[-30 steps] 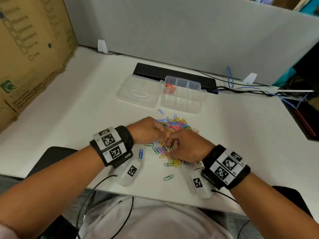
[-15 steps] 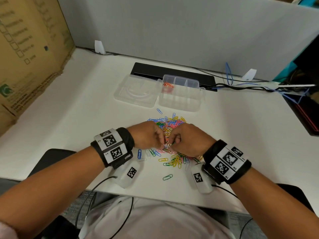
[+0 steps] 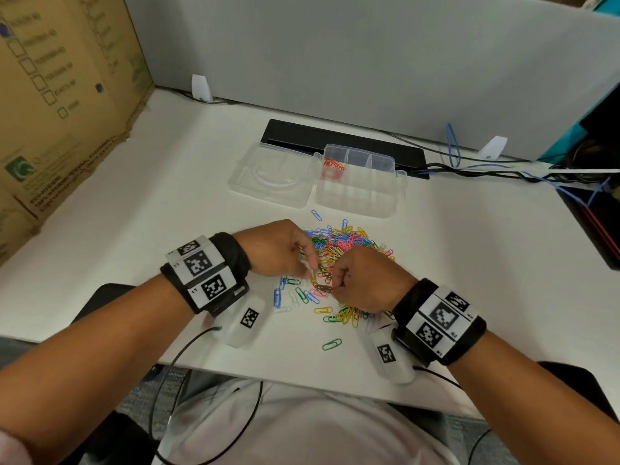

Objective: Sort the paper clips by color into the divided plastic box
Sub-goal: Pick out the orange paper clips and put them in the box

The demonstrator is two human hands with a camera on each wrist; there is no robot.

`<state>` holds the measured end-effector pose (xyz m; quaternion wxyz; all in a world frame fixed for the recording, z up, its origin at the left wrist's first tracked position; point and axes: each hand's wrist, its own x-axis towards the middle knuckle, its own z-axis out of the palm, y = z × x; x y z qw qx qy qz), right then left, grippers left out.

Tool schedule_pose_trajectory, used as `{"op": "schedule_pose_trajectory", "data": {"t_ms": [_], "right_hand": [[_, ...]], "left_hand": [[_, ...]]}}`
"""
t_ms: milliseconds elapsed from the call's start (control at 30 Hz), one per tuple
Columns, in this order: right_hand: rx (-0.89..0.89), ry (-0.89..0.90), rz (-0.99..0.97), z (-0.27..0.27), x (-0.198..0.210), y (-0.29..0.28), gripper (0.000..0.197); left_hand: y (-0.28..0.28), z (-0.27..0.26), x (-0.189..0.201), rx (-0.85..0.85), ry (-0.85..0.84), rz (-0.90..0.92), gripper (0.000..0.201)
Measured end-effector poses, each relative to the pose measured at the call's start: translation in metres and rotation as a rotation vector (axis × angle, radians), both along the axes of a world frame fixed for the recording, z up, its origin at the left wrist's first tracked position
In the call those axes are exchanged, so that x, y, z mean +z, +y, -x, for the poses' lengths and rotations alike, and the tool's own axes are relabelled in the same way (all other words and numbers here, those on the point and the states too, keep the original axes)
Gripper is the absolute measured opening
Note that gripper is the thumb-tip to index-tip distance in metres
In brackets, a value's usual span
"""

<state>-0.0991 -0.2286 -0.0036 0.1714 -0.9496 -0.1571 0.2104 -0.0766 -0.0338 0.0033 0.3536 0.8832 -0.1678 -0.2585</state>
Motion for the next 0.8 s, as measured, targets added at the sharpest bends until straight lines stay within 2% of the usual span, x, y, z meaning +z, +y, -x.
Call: {"op": "schedule_pose_trajectory", "data": {"t_ms": [167, 367, 433, 500, 600, 700, 767, 800], "right_hand": [[0.006, -0.016, 0.000, 0.002, 0.003, -0.002, 0.008], [-0.009, -0.021, 0.004, 0.000, 0.003, -0.003, 0.012], [-0.050, -0.026, -0.048, -0.003, 0.006, -0.008, 0.011], [-0.109, -0.026, -0.171, -0.008, 0.012, -0.012, 0.012], [-0.245, -0.018, -0.465, -0.012, 0.026, -0.013, 0.014], [-0.298, -0.020, -0.676, -0.014, 0.039, -0.002, 0.017], [-0.246, -0.005, -0.700, -0.014, 0.043, 0.008, 0.013], [-0.225, 0.003, -0.699, -0.015, 0.042, 0.011, 0.009]], "left_hand": [[-0.023, 0.005, -0.006, -0.104, 0.000, -0.109, 0.010], [-0.039, 0.002, -0.005, -0.144, -0.117, -0.250, 0.009], [-0.035, 0.000, -0.002, -0.120, -0.126, -0.203, 0.010], [-0.028, -0.002, 0.001, -0.061, -0.094, -0.059, 0.011], [-0.019, -0.004, 0.008, 0.181, 0.060, 0.283, 0.018], [-0.015, -0.006, 0.011, 0.469, 0.532, 0.645, 0.044], [-0.017, -0.003, 0.007, 0.500, 0.792, 0.785, 0.050], [-0.018, -0.003, 0.003, 0.499, 0.839, 0.819, 0.048]]}}
